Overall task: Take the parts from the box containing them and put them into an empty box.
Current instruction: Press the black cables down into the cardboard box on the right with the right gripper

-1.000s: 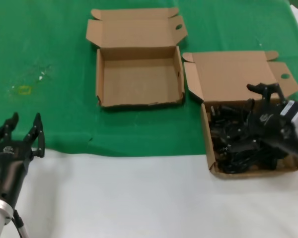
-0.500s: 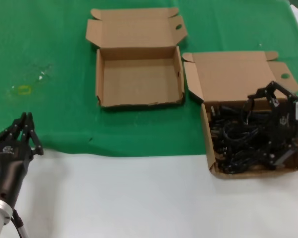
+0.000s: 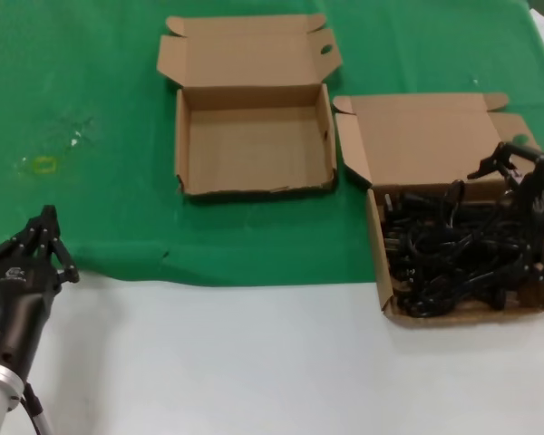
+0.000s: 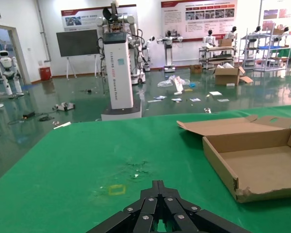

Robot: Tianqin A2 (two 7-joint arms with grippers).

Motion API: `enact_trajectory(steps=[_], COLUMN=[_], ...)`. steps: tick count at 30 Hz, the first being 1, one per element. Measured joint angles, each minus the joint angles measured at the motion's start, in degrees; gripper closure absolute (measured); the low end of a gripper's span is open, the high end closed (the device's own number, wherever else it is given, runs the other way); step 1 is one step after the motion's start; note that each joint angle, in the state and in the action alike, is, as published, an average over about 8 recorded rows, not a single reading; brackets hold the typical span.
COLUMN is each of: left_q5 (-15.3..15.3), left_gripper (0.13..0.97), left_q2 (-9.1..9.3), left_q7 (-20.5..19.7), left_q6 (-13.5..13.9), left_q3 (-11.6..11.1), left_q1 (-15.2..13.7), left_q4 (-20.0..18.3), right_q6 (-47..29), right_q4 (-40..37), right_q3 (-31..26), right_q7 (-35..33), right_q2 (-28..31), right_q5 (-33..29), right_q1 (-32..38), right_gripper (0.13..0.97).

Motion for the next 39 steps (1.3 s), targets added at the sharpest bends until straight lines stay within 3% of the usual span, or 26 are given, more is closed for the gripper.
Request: enact_trajectory(steps=[17,26,35,39], left_q5=[0.00,0.00,0.00,0.00], left_gripper=[0.953,0.953,0.953,0.953], left_q2=[0.00,0.00,0.00,0.00], left_q7=[0.00,0.00,0.00,0.00], left_q6=[0.00,0.00,0.00,0.00], left_q3=[0.00,0.00,0.00,0.00], left_q1=[0.00,0.00,0.00,0.00], left_q4=[0.00,0.00,0.00,0.00], right_q6=[0.58,0.86,0.99,0.95], right_q4=[-12.64,-14.65,-15.39,-15.62], right_q3=[-0.29,0.06,0.31,0.36], right_q7=[-9.41,-10.17,-9.80,-9.74], right_q2=[-5.71,-6.71,-7.23,-7.41], right_q5=[-3.29,-3.74,-4.12,-4.22], right_q1=[4.30,4.65,4.86,4.92], right_gripper=[0.136,0.206,0.347,0.452])
